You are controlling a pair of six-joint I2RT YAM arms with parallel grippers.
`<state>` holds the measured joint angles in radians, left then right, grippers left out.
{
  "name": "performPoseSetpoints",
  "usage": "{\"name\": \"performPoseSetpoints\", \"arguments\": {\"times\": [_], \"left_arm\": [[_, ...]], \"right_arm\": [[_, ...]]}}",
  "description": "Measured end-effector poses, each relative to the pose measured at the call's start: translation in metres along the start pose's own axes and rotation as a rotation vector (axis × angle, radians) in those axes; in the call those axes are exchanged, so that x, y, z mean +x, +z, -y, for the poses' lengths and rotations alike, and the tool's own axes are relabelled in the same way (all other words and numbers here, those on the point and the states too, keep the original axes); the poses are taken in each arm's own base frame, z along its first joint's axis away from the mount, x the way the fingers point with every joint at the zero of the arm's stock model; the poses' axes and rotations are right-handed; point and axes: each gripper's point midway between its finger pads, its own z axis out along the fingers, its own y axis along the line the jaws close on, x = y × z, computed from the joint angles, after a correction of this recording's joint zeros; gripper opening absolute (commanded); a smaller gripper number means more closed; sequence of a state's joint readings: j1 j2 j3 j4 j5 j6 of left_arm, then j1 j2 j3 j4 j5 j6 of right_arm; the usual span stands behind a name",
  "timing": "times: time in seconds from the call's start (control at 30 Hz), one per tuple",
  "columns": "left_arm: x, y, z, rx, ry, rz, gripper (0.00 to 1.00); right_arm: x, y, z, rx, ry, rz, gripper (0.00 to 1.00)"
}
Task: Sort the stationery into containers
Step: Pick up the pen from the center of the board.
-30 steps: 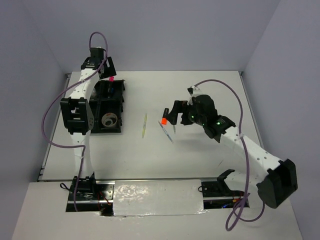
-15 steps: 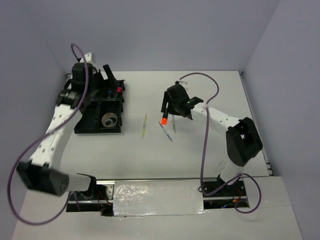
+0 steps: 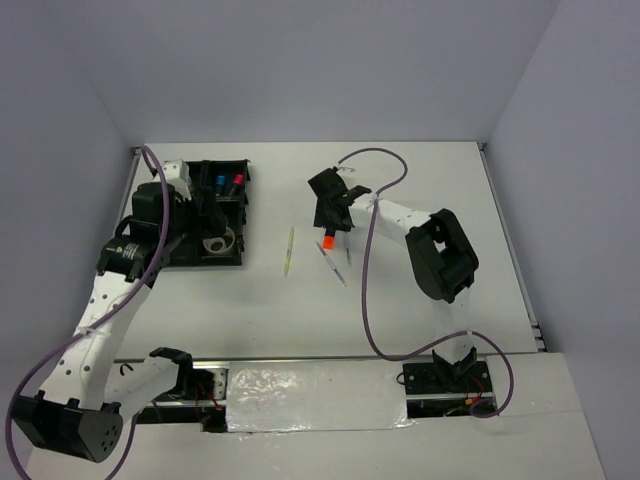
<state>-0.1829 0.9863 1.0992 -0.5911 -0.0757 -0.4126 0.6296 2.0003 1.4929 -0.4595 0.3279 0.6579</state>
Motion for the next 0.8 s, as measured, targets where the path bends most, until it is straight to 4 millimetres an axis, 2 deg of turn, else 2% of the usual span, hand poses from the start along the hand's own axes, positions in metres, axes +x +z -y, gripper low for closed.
{"name": "performPoseSetpoints", "arguments": {"times": [0.17,0.27,0.43,0.5,0.63,0.8], "left_arm": [[0.042,0.007,-0.013,-0.014,0.02,-0.081,0.99],[0.054,0.01,-0.015,-0.014,0.022,-0.116,0.99],[0.053,0.007,-0.012,0.006,0.02,-0.107,0.99],[0.052,0.006,-0.01,0.014,0.02,-0.102,0.99],[0.051,0.006,-0.007,0.029,0.019,-0.095,0.99],[0.049,0.006,0.0,0.069,0.01,-0.094,0.99]], "right_arm": [[0.01,0.007,0.004,0.026,-0.003,-0.024,0.57],[0.014,0.011,0.004,0.033,0.002,-0.031,0.57],[0.031,0.027,0.01,0.062,-0.003,-0.069,0.56],[0.03,0.028,0.008,0.056,-0.001,-0.067,0.51],[0.03,0.03,0.008,0.058,-0.002,-0.067,0.31],[0.03,0.029,0.005,0.043,-0.001,-0.073,0.26]]}}
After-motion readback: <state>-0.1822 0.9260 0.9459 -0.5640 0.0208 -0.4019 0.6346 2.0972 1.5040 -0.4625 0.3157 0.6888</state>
